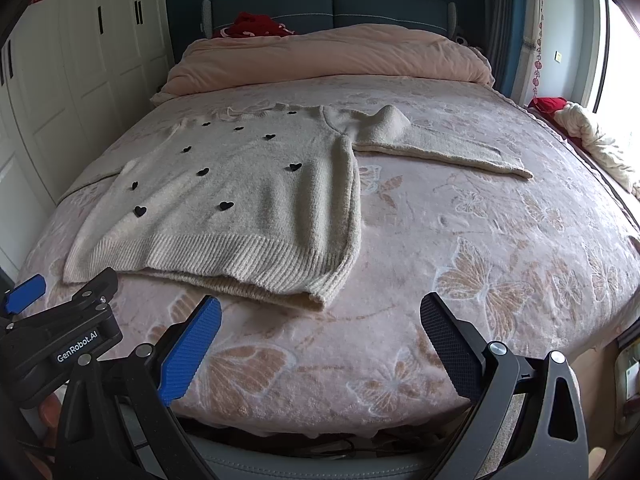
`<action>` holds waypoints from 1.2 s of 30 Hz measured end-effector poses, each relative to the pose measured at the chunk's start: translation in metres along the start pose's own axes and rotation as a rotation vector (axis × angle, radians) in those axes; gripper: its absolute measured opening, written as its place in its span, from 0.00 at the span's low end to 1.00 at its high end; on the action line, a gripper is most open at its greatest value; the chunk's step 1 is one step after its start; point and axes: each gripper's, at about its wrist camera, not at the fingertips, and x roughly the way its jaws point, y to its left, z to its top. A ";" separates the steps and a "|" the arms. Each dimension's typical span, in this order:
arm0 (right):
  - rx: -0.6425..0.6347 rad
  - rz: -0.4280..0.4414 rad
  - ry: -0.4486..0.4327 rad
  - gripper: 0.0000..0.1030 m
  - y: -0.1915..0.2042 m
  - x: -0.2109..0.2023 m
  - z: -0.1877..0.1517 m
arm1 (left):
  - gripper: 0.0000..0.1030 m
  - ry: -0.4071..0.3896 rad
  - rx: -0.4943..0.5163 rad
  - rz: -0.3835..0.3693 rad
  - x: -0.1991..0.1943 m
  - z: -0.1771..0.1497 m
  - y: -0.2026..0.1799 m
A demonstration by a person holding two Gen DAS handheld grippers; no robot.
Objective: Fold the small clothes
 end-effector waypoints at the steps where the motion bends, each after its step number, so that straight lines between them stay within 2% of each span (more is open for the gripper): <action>1: 0.000 -0.001 0.000 0.95 0.000 0.000 0.000 | 0.95 -0.001 -0.002 0.001 0.000 0.000 0.000; 36: 0.004 0.007 0.008 0.95 0.000 0.001 -0.002 | 0.95 0.002 0.012 -0.001 -0.002 -0.005 -0.003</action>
